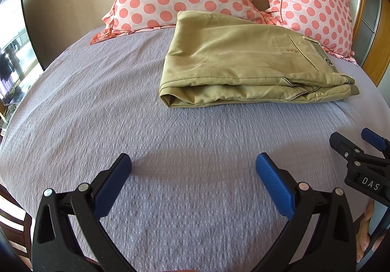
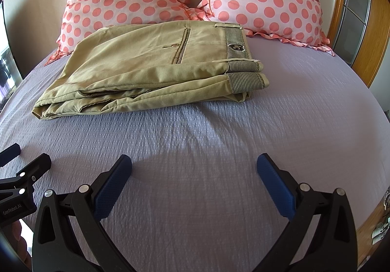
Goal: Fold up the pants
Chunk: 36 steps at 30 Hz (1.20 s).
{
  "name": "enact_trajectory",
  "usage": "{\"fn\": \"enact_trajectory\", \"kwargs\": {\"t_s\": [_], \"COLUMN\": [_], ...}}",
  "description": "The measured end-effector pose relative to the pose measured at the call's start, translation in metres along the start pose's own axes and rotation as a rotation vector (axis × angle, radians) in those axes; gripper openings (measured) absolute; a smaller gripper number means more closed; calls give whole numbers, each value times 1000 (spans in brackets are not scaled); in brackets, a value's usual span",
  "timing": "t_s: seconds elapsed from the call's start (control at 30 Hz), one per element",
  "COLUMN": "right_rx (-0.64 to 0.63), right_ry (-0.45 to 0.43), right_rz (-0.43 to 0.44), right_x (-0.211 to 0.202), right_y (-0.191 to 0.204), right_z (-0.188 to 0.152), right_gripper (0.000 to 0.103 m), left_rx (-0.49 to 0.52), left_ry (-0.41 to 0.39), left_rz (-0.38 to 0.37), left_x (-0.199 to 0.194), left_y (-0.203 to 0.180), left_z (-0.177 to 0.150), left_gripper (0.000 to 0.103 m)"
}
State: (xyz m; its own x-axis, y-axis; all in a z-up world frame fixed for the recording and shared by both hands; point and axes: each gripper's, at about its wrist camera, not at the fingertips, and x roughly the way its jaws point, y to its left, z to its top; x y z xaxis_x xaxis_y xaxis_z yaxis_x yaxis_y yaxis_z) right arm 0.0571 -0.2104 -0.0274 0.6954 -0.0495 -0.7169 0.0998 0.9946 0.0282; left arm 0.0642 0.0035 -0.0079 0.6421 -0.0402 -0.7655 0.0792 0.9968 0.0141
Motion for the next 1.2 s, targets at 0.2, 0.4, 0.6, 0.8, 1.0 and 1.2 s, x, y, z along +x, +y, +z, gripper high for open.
{"fn": "enact_trajectory", "kwargs": {"t_s": [0.2, 0.4, 0.6, 0.8, 1.0, 1.2], "right_rx": [1, 0, 1, 0, 0, 0], "right_ry": [0, -1, -1, -1, -2, -2], "right_rz": [0, 0, 0, 0, 0, 0], "right_x": [0, 0, 0, 0, 0, 0], "right_y": [0, 0, 0, 0, 0, 0], "right_z": [0, 0, 0, 0, 0, 0], "right_gripper": [102, 102, 102, 102, 102, 102], "left_rx": [0, 0, 1, 2, 4, 4], "left_ry": [1, 1, 1, 2, -1, -14], "left_rz": [0, -1, -1, 0, 1, 2], "left_x": [0, 0, 0, 0, 0, -1], "left_y": [0, 0, 1, 0, 0, 0], "left_z": [0, 0, 1, 0, 0, -2], "left_gripper": [101, 101, 101, 101, 101, 101]}}
